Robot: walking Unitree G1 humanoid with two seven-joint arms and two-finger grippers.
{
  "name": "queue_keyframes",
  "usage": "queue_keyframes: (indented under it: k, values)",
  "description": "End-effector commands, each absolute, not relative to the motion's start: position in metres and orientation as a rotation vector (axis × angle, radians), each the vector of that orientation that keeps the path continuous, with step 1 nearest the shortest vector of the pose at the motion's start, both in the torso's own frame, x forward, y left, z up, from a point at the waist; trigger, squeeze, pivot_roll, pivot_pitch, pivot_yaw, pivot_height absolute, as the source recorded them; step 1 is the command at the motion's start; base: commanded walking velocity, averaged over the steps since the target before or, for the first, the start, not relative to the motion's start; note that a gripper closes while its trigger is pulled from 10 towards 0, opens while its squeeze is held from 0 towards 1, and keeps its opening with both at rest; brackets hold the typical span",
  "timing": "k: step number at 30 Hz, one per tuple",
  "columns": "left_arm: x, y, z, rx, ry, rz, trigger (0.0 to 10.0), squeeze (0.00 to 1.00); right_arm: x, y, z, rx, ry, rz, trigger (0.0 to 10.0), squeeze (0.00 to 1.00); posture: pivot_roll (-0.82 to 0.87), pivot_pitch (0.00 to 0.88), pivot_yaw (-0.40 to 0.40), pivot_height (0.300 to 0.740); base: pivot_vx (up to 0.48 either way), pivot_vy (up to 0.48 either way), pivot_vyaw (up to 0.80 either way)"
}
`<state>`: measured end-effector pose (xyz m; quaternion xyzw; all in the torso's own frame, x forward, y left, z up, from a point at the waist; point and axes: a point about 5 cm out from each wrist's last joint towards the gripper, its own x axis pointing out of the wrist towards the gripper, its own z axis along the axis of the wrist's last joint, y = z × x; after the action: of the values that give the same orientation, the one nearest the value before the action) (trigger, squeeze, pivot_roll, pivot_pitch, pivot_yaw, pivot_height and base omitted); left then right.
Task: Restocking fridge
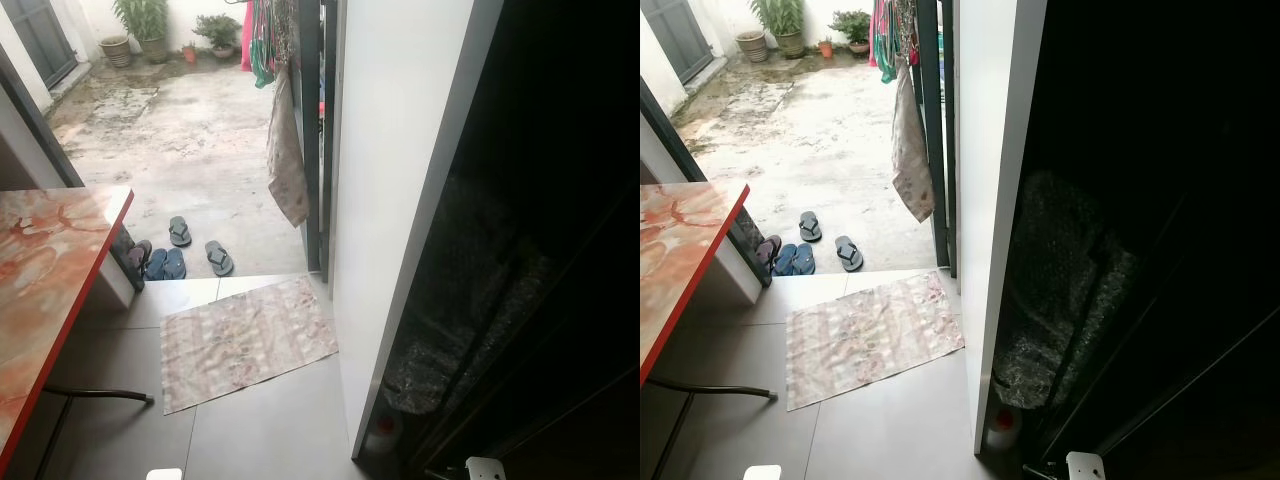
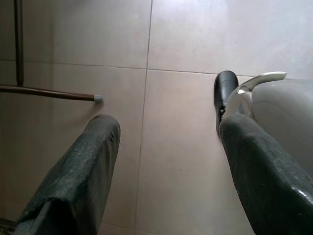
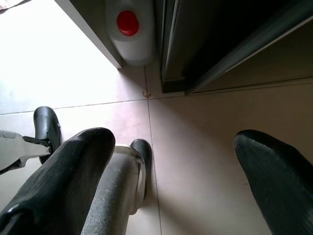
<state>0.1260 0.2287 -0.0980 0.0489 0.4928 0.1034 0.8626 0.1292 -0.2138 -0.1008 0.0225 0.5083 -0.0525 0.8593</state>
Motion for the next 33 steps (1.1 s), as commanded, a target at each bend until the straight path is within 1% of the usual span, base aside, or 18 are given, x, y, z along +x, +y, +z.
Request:
queue_keyframes:
  k: [1,16,26,33]
  values:
    - [0.1196,0.2309,-0.0997,0.103,1.054,0.217,10.0,0.0,0.1278,-0.2116,-0.1017,0.049,1.075,-0.101,10.0,0.0,-0.02,0.033,0.03,0.74,-0.244,0.0,0.0]
    - [0.1169,0.2319,-0.1001,0.098,1.056,0.214,10.0,0.0,0.1254,-0.2112,-0.1025,0.052,1.081,-0.101,10.0,0.0,-0.03,0.01,0.035,0.74,-0.291,0.0,0.0]
    - [0.1158,0.2317,-0.1005,0.101,1.06,0.212,10.0,0.0,0.1245,-0.212,-0.1026,0.051,1.083,-0.099,10.0,0.0,-0.03,0.02,0.03,0.74,-0.327,0.0,0.0]
    - [0.1143,0.2311,-0.1013,0.105,1.071,0.213,10.0,0.0,0.124,-0.2128,-0.1026,0.049,1.085,-0.099,10.0,0.0,-0.02,0.027,0.026,0.74,0.0,0.0,0.0]
